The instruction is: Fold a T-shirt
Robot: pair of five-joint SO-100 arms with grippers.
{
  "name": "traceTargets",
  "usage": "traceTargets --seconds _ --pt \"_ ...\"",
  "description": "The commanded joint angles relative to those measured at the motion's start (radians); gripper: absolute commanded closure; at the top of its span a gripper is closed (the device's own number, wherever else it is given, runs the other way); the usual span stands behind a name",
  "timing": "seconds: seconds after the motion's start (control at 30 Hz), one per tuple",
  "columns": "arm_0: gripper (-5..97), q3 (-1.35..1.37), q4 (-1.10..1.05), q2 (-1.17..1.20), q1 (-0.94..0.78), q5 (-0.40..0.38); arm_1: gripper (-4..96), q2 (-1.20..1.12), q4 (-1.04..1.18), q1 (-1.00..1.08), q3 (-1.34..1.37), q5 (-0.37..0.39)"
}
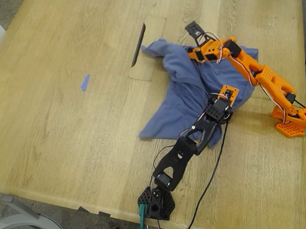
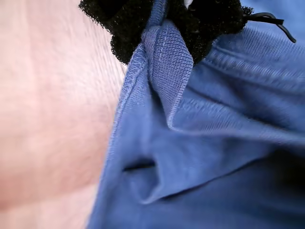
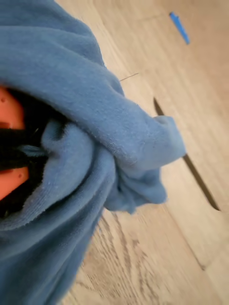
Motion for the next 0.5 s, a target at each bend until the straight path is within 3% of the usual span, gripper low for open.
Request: traceTargets --seconds 0.0,0.47 --pt "92 -0.017 0.003 0.282 -0.037 0.014 91.2 0.158 0.008 0.008 -0.018 -0.011" --pt "92 0.031 -0.135 0.572 -0.238 0.043 91.2 0.413 0.015 -0.037 -0.018 -0.021"
